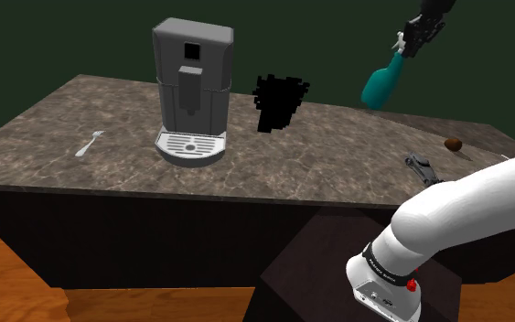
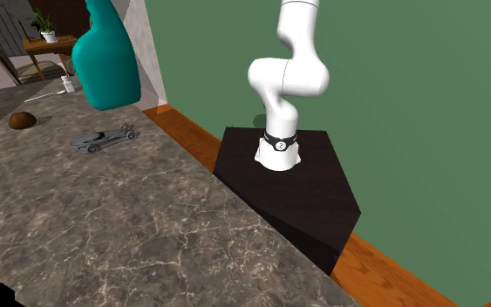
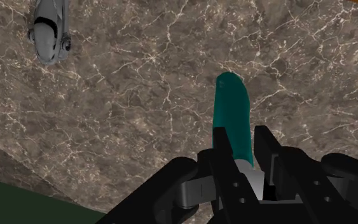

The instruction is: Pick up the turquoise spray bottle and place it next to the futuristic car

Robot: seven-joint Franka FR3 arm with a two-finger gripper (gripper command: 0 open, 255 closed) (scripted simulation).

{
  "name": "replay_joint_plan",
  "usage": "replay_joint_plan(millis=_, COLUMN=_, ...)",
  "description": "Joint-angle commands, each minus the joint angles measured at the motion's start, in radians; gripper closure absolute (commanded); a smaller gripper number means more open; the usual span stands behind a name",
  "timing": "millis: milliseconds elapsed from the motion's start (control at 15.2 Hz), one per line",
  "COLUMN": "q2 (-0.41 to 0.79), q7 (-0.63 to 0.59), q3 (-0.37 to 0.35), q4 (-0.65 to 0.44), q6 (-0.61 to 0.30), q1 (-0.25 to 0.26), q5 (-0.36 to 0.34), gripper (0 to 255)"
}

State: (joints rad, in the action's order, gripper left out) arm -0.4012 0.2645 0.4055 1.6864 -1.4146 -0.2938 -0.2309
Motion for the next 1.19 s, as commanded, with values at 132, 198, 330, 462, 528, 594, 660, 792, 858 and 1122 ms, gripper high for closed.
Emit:
replay_joint_plan(millis=132, q2=0.043, q7=0.111, q3=0.089, q4=-0.045, q6=-0.016, q1=-0.018, q5=-0.001, gripper=255)
replay_joint_plan(millis=198, q2=0.058, q7=0.140, q3=0.114, q4=-0.061, q6=-0.019, q1=-0.023, q5=0.002, gripper=255)
replay_joint_plan(millis=330, q2=0.094, q7=0.200, q3=0.165, q4=-0.099, q6=-0.024, q1=-0.031, q5=0.012, gripper=255)
replay_joint_plan(millis=462, q2=0.138, q7=0.264, q3=0.219, q4=-0.142, q6=-0.029, q1=-0.040, q5=0.031, gripper=255)
replay_joint_plan(millis=528, q2=0.163, q7=0.298, q3=0.248, q4=-0.166, q6=-0.031, q1=-0.045, q5=0.044, gripper=255)
replay_joint_plan(millis=594, q2=0.191, q7=0.333, q3=0.278, q4=-0.192, q6=-0.032, q1=-0.051, q5=0.060, gripper=255)
replay_joint_plan(millis=660, q2=0.221, q7=0.369, q3=0.309, q4=-0.219, q6=-0.033, q1=-0.058, q5=0.079, gripper=255)
replay_joint_plan(millis=792, q2=0.292, q7=0.447, q3=0.374, q4=-0.280, q6=-0.032, q1=-0.077, q5=0.131, gripper=255)
replay_joint_plan(millis=858, q2=0.334, q7=0.489, q3=0.407, q4=-0.315, q6=-0.029, q1=-0.092, q5=0.164, gripper=255)
replay_joint_plan(millis=1122, q2=0.538, q7=0.669, q3=0.518, q4=-0.484, q6=0.008, q1=-0.213, q5=0.351, gripper=255)
